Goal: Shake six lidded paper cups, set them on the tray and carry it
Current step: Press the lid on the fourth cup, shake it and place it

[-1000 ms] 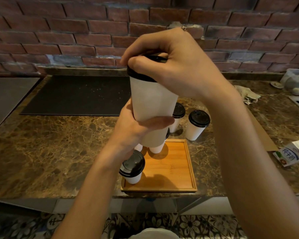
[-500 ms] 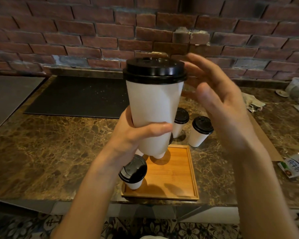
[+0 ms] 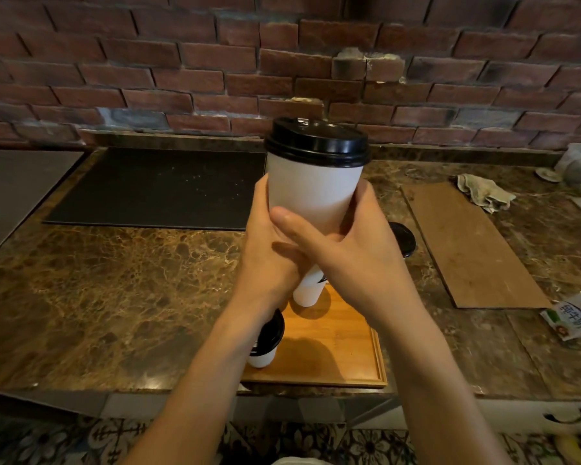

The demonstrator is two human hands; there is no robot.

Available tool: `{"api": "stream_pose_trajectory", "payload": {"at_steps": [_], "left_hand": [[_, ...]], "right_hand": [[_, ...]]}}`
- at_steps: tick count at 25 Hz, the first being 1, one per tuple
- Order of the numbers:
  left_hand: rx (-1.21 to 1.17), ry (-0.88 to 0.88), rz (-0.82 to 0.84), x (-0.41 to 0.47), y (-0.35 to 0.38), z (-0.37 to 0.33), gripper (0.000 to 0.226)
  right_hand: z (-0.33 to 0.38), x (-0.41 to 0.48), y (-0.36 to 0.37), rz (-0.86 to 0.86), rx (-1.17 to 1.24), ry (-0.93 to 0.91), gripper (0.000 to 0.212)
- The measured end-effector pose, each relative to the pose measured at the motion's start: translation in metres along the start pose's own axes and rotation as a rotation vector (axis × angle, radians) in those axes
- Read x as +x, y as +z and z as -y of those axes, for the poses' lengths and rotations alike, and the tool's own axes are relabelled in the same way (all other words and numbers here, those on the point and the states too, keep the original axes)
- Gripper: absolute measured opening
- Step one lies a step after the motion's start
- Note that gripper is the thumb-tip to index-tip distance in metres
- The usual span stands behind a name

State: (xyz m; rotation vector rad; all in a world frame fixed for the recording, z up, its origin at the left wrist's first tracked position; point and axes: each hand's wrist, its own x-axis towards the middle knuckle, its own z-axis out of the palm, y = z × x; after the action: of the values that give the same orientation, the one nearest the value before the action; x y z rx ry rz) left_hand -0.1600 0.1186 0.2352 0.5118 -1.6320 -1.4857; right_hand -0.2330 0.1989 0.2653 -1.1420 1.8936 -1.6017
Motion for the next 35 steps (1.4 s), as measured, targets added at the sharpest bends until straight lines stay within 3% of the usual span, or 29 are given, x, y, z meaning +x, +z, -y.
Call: {"api": "stream_pose_trajectory", "payload": {"at_steps": [5, 8, 15, 19, 23, 31, 35], "left_hand": [[0.009, -0.046, 0.114, 0.002, -0.008, 0.004, 0.088], [0.081, -0.116, 0.226, 0.003, -0.015, 0.004, 0.092], [0.082, -0.117, 0.210, 0.004, -0.012, -0.002, 0.075], [0.135, -0.136, 0.234, 0.004, -0.016, -0.002, 0.054], [0.152, -0.120, 0.249, 0.006, -0.017, 0.000, 0.059], [-0.011, -0.154, 0.373, 0.009, -0.025, -0.007, 0.051], [-0.055, -0.152, 0.498, 0.011, -0.031, -0.015, 0.042]], "right_hand": [[0.001, 0.010, -0.005, -0.061, -0.029, -0.046, 0.080], [0.006, 0.013, -0.011, -0.069, -0.088, -0.091, 0.085], [0.011, 0.018, -0.012, -0.050, -0.088, -0.092, 0.090], [0.007, 0.018, -0.010, -0.061, -0.134, -0.098, 0.096], [0.006, 0.022, -0.013, -0.062, -0.090, -0.100, 0.094], [0.011, 0.025, -0.027, 0.059, -0.042, -0.131, 0.080], [0.011, 0.026, -0.036, 0.204, 0.045, -0.136, 0.072]]}}
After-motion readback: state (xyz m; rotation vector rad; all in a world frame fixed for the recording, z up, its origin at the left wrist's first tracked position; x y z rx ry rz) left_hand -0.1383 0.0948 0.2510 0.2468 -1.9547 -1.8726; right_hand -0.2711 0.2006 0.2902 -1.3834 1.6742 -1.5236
